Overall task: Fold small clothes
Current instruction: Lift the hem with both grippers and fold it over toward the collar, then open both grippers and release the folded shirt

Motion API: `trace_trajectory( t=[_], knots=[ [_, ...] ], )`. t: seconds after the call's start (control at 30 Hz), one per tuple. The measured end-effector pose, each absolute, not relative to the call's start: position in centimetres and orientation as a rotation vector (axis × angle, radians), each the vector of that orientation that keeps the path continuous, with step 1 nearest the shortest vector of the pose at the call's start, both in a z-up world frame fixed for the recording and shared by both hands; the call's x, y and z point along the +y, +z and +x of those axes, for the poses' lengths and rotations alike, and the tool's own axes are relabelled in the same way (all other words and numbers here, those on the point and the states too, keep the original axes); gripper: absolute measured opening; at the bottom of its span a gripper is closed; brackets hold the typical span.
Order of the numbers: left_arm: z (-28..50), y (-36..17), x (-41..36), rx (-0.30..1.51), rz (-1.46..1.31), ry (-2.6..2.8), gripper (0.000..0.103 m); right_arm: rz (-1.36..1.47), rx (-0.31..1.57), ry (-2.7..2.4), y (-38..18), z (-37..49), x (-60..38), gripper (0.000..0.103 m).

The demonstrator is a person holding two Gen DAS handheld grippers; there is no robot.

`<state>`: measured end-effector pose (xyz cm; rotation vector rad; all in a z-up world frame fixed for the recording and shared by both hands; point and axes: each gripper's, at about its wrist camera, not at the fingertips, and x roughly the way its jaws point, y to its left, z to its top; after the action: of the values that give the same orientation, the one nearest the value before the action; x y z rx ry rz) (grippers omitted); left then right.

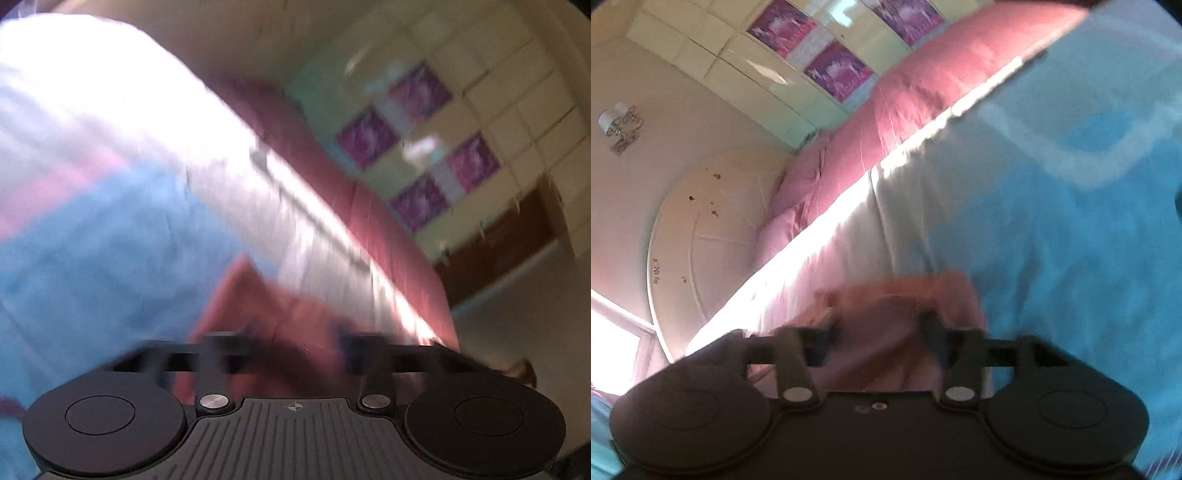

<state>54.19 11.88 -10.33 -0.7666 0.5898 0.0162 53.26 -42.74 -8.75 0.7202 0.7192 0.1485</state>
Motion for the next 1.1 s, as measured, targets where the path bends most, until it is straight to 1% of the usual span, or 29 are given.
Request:
trace_trajectory(
  t=[0.03, 0.07, 0.13, 0.17, 0.2, 0.27, 0.37, 0.4, 0.43, 0.47, 0.5, 0.53, 0.57, 0.6, 0.67, 0.7, 0.77, 1.0, 1.03, 1.1],
  knots=[
    [53.8, -9.8, 12.1, 0.547, -0.734, 0.036, 0.092, 0.693, 0.695, 0.165, -8.4, 53.1, -42.9, 0.059],
    [54.0, -9.5, 12.2, 0.537, -0.706, 0.017, 0.092, 0.658, 0.679, 0.175, -8.1, 52.9, -43.0, 0.057],
    [55.1, -9.2, 12.1, 0.569, -0.612, -0.027, 0.084, 0.572, 0.664, 0.193, -7.7, 52.5, -42.9, 0.052],
    [55.9, -9.0, 11.6, 0.591, -0.544, -0.046, 0.077, 0.511, 0.669, 0.194, -7.7, 52.5, -42.7, 0.047],
    [56.7, -8.9, 11.0, 0.613, -0.487, -0.065, 0.072, 0.466, 0.682, 0.195, -7.8, 52.9, -42.5, 0.044],
    [58.5, -8.9, 9.3, 0.665, -0.34, -0.103, 0.072, 0.4, 0.71, 0.208, -8.3, 53.6, -41.8, 0.04],
    [59.6, -9.8, 7.1, 0.728, -0.117, -0.113, 0.072, 0.272, 0.744, 0.221, -8.6, 54.9, -40.3, 0.039],
    [60.0, -10.1, 6.2, 0.737, -0.05, -0.125, 0.071, 0.227, 0.753, 0.223, -8.8, 55.3, -39.5, 0.037],
    [60.3, -10.4, 5.2, 0.741, 0.019, -0.129, 0.069, 0.175, 0.763, 0.219, -9.0, 55.6, -38.9, 0.033],
    [60.3, -10.6, 4.4, 0.733, 0.079, -0.139, 0.055, 0.118, 0.775, 0.216, -9.1, 55.8, -38.2, 0.019],
    [60.1, -10.5, 3.8, 0.729, 0.112, -0.165, 0.027, 0.065, 0.773, 0.214, -9.2, 55.8, -37.6, 0.011],
    [59.7, -10.3, 3.3, 0.717, 0.148, -0.181, 0.008, 0.028, 0.761, 0.218, -9.1, 55.7, -37.2, 0.011],
    [58.8, -9.9, 2.9, 0.662, 0.199, -0.164, 0.002, -0.005, 0.746, 0.227, -9.0, 55.5, -36.8, 0.009],
    [57.6, -9.2, 2.9, 0.577, 0.2, -0.15, 0.002, -0.054, 0.717, 0.232, -8.8, 54.9, -36.5, 0.009],
    [54.9, -7.4, 4.2, 0.43, 0.107, -0.109, 0.002, -0.11, 0.616, 0.256, -7.7, 53.0, -36.4, 0.009],
    [54.7, -7.3, 4.8, 0.415, 0.079, -0.083, 0.002, -0.106, 0.575, 0.261, -7.3, 52.1, -36.7, 0.008],
    [55.5, -7.4, 5.8, 0.455, 0.01, -0.083, 0.002, -0.124, 0.557, 0.228, -7.5, 51.8, -37.3, 0.008],
    [59.5, -7.7, 5.3, 0.529, -0.012, -0.038, 0.002, -0.084, 0.566, 0.185, -7.2, 54.4, -36.2, 0.008],
    [60.3, -8.0, 5.3, 0.547, -0.009, -0.029, 0.002, -0.083, 0.573, 0.178, -7.4, 54.8, -36.1, 0.008],
    [62.3, -10.4, 4.9, 0.604, 0.001, -0.021, 0.002, -0.069, 0.62, 0.156, -8.6, 56.7, -36.3, 0.008]
  ],
)
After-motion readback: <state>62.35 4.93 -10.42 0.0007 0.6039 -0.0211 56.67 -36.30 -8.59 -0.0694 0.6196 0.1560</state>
